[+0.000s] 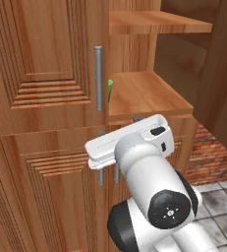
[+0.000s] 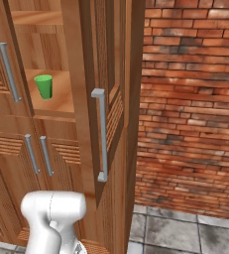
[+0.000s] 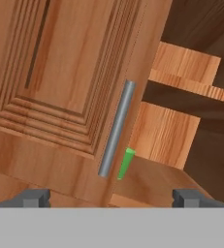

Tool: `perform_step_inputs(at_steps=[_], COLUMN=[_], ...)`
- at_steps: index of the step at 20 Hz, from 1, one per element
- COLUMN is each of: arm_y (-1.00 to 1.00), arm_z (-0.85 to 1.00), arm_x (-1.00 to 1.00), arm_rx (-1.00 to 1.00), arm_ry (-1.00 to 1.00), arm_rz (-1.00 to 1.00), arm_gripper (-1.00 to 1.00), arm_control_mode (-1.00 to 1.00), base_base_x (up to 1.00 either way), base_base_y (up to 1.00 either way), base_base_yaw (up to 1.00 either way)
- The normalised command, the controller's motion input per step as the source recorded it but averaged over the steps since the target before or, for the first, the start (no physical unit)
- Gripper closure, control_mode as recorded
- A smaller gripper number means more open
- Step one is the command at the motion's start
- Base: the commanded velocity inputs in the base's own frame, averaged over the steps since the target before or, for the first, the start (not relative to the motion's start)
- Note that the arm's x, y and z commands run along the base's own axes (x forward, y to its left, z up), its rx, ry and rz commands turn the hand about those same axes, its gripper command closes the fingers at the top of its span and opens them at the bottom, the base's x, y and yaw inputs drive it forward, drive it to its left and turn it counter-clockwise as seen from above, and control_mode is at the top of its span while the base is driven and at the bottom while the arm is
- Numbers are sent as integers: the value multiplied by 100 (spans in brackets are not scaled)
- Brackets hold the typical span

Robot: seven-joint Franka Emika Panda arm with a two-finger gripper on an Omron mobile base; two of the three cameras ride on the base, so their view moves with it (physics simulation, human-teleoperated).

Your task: Open the cabinet directly in front. Then move the beer and the cup to the dining counter with the jar on it.

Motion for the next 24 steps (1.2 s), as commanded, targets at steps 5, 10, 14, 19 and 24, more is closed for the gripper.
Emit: perform_step_inputs(at_steps=[5, 10, 14, 19, 24], arm_y=[-5, -13, -3, 0, 0], arm_z=[7, 0, 0, 0, 0], arm_x=[20, 43, 69, 66, 71], arm_rx=[2, 0, 0, 0, 0], arm_ry=[-4, 0, 0, 0, 0], arm_rz=[0, 0, 0, 0, 0], arm_gripper=[-100, -100, -100, -100, -100], arm_control_mode=[-100, -100, -100, -100, -100], base_base_x=[0, 0, 0, 0, 0], base_base_y=[0, 0, 0, 0, 0], base_base_yaw=[0, 0, 0, 0, 0])
